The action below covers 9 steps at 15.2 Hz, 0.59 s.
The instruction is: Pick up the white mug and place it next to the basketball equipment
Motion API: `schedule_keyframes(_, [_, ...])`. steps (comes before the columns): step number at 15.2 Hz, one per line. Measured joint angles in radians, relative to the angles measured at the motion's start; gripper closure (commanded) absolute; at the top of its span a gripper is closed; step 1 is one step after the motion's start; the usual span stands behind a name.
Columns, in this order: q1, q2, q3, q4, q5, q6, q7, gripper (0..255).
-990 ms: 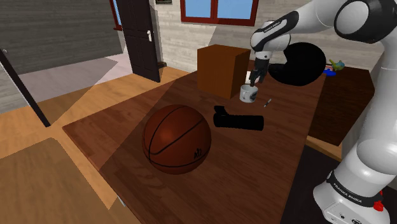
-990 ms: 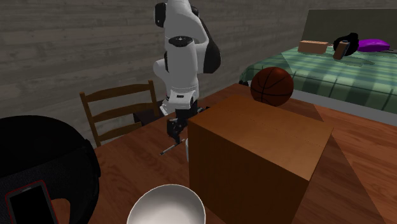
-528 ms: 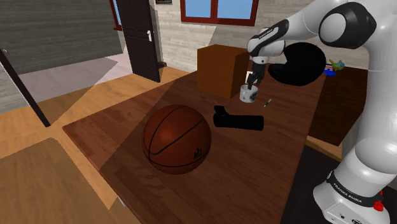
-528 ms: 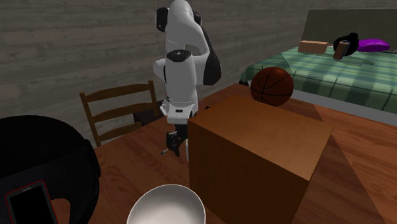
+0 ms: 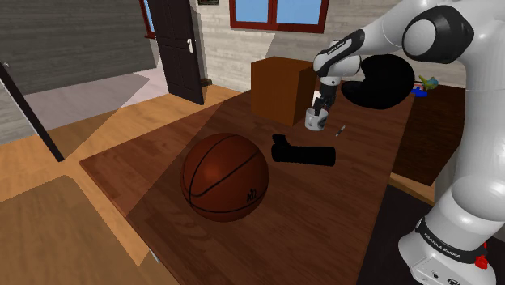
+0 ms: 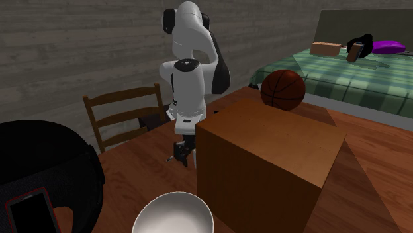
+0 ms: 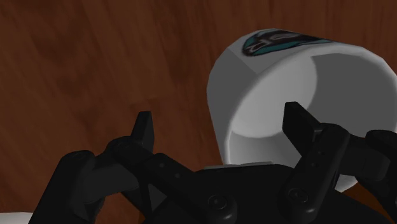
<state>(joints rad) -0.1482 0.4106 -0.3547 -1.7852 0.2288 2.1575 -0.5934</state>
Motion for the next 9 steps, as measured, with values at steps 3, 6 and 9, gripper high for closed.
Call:
schedule_keyframes(3, [0.0, 0.0, 0.0, 0.0, 0.0, 0.0, 0.0, 255])
schedule_keyframes(6, [0.0, 0.0, 0.0, 0.0, 0.0, 0.0, 0.0, 255])
schedule_keyframes(9, [0.0, 0.0, 0.0, 0.0, 0.0, 0.0, 0.0, 255])
